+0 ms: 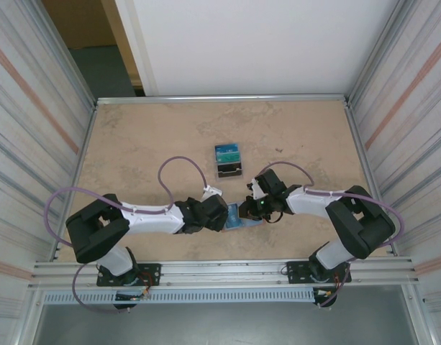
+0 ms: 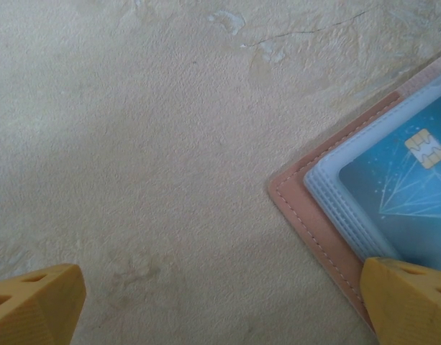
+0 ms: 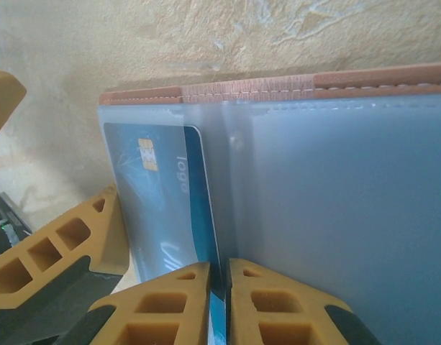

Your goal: Take the credit cards out of the card holder

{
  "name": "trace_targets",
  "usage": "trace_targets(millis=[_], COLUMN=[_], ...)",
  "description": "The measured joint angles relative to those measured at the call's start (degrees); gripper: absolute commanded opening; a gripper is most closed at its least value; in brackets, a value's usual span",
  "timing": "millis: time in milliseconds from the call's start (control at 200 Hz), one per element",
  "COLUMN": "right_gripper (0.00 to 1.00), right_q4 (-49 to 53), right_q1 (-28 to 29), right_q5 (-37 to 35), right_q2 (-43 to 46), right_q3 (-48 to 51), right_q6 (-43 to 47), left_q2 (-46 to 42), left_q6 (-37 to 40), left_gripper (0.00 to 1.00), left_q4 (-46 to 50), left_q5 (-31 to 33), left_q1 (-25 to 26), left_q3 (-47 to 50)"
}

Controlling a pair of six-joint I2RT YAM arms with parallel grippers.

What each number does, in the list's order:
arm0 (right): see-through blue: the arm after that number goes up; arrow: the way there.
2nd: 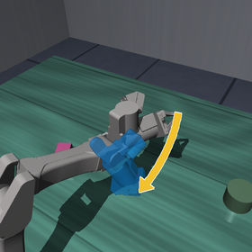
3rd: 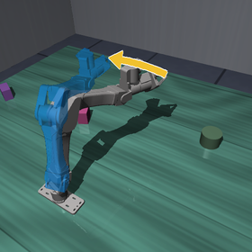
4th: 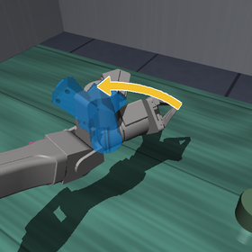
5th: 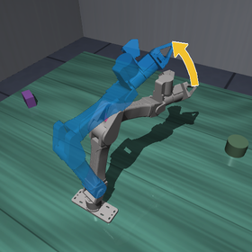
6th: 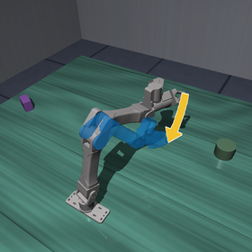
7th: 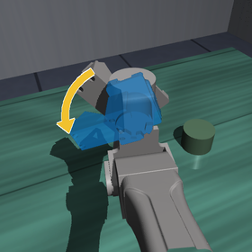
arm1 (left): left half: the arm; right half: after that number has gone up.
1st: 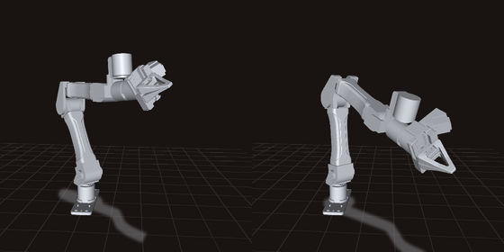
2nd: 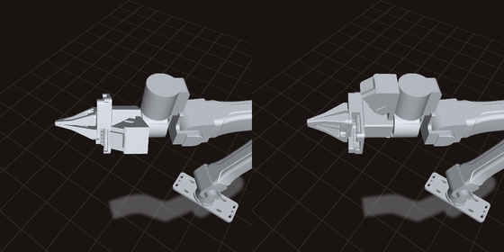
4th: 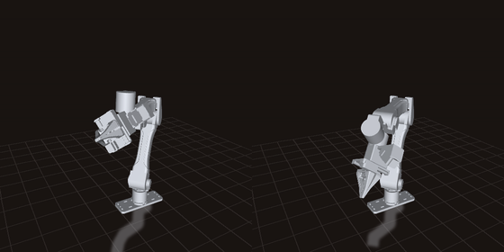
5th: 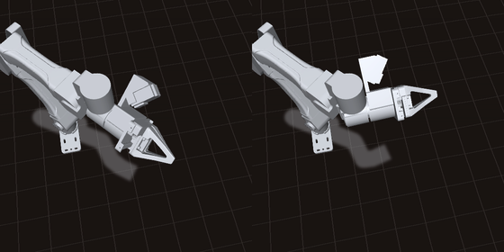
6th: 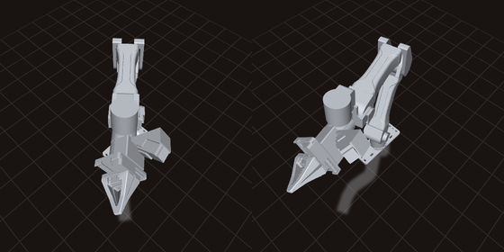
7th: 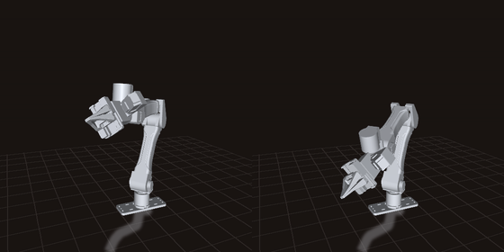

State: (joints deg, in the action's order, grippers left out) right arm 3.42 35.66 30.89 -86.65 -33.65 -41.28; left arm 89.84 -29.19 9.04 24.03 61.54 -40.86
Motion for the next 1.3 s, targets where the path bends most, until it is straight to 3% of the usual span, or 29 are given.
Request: trace_targets(millis=[441, 737, 1303], right_gripper=[0.14, 0.03, 0.00], right_q4=[-3.7, -5.3, 4.3], right_q1=[-1.3, -1.6, -1.8], right_q5=[3.8, 4.7, -0.7], right_q2=[-1.1, -2.1, 0.3], right_q3=[1.0, 1.0, -2.0], right_q6=[-1.6, -2.0, 2.6], left_q2=[0.2, 0.3, 0.9], left_q6=[0.0, 0.0, 0.0], left_gripper=[0.99, 0.99, 0.99], left_q4=[0.3, 1.3, 1.4], left_q5=[0.2, 1.4, 1.0], left_q1=[-0.1, -0.1, -0.4], left_q3=[-0.2, -0.5, -1.1])
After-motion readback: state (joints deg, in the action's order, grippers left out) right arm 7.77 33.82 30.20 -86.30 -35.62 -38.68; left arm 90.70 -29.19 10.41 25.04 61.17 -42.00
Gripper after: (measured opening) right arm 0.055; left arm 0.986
